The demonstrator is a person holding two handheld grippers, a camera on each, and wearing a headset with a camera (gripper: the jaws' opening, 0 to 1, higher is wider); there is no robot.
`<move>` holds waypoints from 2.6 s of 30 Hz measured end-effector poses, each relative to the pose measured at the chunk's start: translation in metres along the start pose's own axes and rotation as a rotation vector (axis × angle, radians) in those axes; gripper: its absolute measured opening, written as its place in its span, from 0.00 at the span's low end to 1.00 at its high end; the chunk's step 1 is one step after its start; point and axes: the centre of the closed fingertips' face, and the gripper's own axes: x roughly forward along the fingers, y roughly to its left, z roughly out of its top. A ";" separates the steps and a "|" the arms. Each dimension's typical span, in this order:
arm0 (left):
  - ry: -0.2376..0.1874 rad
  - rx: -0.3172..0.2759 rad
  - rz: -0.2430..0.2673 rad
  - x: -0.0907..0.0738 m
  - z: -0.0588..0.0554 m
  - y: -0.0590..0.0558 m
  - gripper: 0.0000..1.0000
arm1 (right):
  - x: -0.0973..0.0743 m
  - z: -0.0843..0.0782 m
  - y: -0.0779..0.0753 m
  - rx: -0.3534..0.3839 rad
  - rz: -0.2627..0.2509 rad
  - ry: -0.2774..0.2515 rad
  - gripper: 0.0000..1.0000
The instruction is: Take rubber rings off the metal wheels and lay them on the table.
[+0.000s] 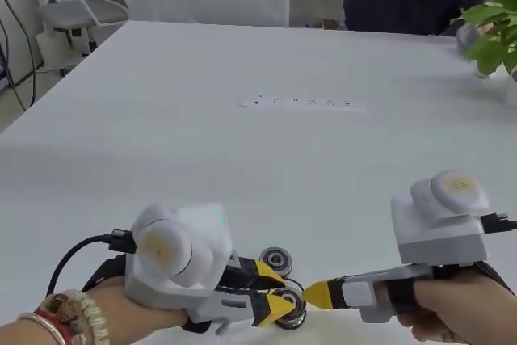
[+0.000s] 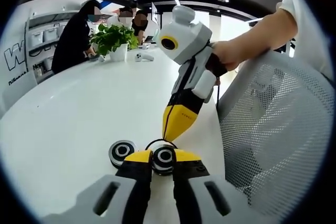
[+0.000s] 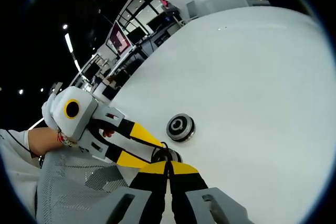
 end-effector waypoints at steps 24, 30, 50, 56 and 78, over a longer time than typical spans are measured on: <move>-0.031 -0.012 0.012 -0.016 0.016 0.004 0.26 | -0.006 0.008 -0.006 0.062 -0.006 -0.048 0.00; -0.040 0.017 0.026 -0.021 0.021 0.005 0.29 | -0.008 0.012 -0.008 0.073 -0.010 -0.066 0.00; -0.031 0.047 -0.001 -0.031 0.023 0.004 0.39 | -0.016 0.028 -0.007 0.079 -0.004 -0.133 0.00; -0.043 0.056 0.007 -0.037 0.027 0.007 0.40 | -0.017 0.030 -0.007 0.077 -0.006 -0.143 0.00; -0.100 0.022 0.045 -0.066 0.063 0.019 0.71 | -0.030 0.044 -0.008 0.081 -0.009 -0.209 0.00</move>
